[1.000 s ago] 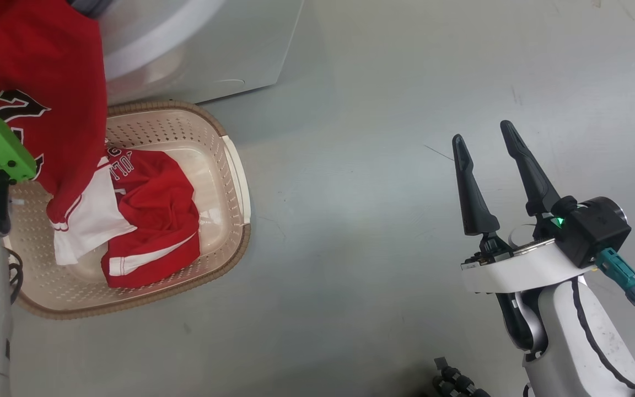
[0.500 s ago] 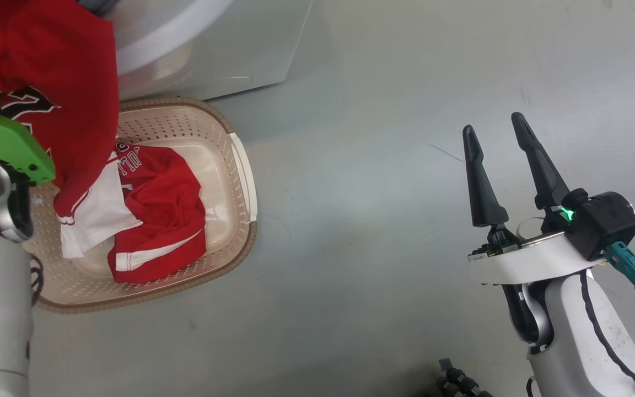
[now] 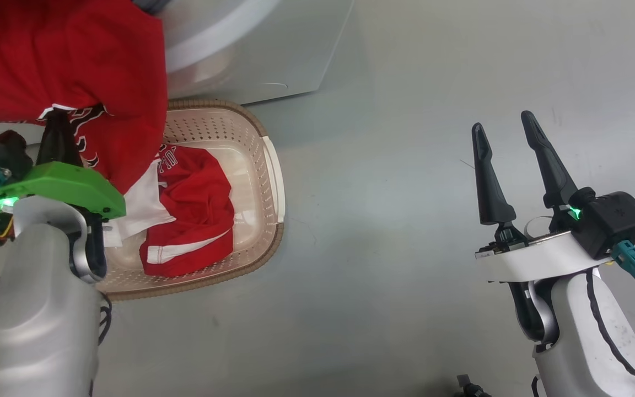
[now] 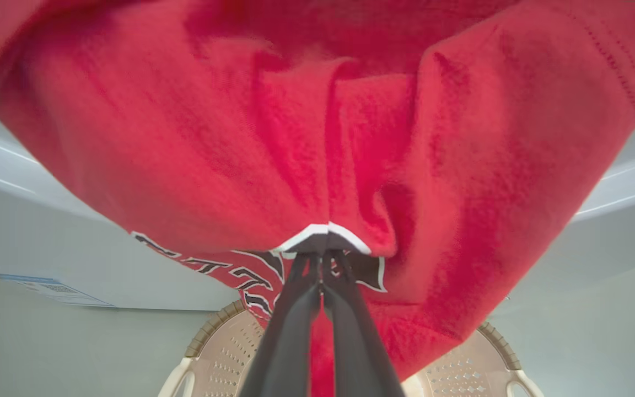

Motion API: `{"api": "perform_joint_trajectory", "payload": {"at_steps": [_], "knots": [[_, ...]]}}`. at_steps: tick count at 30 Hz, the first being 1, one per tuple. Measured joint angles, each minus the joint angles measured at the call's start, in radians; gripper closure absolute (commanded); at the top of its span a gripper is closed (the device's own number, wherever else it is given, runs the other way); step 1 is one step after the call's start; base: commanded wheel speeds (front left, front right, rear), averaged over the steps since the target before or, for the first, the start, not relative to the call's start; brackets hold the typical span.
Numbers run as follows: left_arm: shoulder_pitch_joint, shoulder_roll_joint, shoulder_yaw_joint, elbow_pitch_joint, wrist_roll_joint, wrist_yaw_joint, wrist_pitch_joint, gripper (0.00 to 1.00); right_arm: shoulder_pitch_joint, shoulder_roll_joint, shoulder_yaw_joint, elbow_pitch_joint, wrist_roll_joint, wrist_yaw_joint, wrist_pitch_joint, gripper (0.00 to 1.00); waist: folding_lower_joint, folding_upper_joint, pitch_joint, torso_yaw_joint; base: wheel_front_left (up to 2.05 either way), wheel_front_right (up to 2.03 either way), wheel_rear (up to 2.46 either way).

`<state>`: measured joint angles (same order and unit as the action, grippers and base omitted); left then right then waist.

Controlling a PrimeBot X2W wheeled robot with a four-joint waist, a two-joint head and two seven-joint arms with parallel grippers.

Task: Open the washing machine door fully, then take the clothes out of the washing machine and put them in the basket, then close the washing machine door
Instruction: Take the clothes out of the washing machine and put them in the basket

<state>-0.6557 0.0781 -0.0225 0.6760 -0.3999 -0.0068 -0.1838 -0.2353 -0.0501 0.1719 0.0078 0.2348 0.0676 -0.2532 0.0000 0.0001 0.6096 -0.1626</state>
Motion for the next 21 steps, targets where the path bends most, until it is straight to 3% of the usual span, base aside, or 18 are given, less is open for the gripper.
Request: {"api": "perform_joint_trajectory", "payload": {"at_steps": [2,4,21], "knots": [[0.018,-0.008,-0.007,-0.017,0.003,0.0,-0.038,1.0,0.0,-0.003,-0.003,0.0,-0.001,0.0,0.0,0.0,0.0,0.0,-0.005,0.011,0.0,0.0,0.0],[0.11,-0.032,-0.043,-0.15,0.025,-0.009,-0.073,1.0,0.006,-0.022,-0.022,0.001,-0.025,0.0,0.0,0.0,0.0,0.0,-0.033,0.067,0.0,0.0,0.0],[0.269,-0.045,-0.113,-0.421,0.069,-0.009,-0.073,1.0,0.045,-0.042,-0.031,0.01,-0.043,0.0,0.0,0.0,0.0,0.0,-0.107,0.139,0.0,0.0,0.0]]}}
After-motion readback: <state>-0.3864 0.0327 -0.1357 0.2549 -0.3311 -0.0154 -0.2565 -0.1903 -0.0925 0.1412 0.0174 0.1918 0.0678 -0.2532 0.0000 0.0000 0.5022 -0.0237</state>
